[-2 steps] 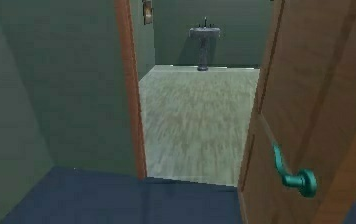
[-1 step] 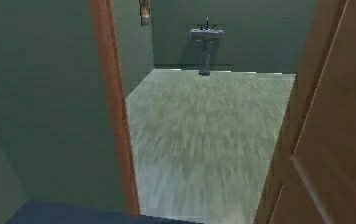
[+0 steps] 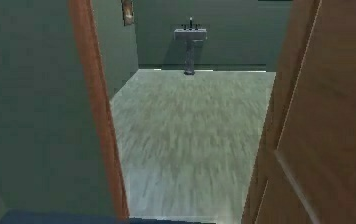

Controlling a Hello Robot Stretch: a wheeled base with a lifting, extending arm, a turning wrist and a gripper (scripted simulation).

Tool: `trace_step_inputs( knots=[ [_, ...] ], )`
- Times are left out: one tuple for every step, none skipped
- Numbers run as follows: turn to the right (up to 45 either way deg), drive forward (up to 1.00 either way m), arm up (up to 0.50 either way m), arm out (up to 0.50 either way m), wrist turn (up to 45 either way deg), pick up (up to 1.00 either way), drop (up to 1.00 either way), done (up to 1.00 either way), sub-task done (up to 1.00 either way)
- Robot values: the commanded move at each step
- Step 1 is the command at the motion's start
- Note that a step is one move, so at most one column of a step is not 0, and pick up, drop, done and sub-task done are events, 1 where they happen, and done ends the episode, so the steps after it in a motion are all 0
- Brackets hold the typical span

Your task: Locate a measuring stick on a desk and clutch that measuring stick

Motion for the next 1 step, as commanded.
trace_step_inputs(
  knots=[
    [0.0, 1.0, 0.0, 0.0, 0.0, 0.0, 0.0, 0.0, 0.0]
  ],
)
